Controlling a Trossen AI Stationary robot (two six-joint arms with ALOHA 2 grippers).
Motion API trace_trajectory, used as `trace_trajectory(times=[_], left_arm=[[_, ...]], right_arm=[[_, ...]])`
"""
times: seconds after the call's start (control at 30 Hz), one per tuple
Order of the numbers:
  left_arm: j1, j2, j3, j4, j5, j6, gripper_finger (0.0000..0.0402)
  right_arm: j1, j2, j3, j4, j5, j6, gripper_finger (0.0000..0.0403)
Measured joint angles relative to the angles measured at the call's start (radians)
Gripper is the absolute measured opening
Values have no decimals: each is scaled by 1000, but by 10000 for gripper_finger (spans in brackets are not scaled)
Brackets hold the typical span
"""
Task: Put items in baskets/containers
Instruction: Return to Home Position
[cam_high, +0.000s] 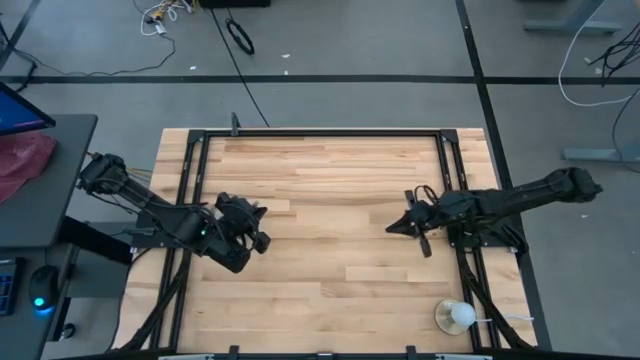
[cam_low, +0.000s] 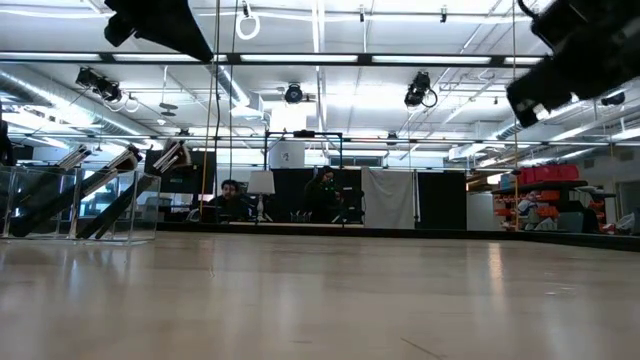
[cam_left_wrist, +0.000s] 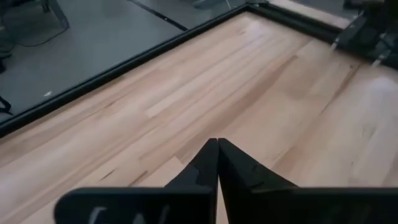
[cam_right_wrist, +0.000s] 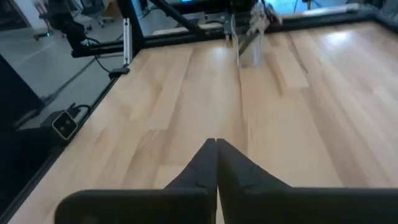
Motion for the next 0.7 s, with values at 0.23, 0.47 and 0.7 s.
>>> trace_trajectory(times=[0.23,0.47,0.7], left_arm=[[0,0,0,20,-7,0,6],[0,18,0,40,-31,0,14],[-1,83,0,65,-29,-1,9]], right_arm=[[0,-255,-113,-69,1,69,3],[0,-452,-113,-213,27,68,4],[0,-586,-113,-274,27,61,4]])
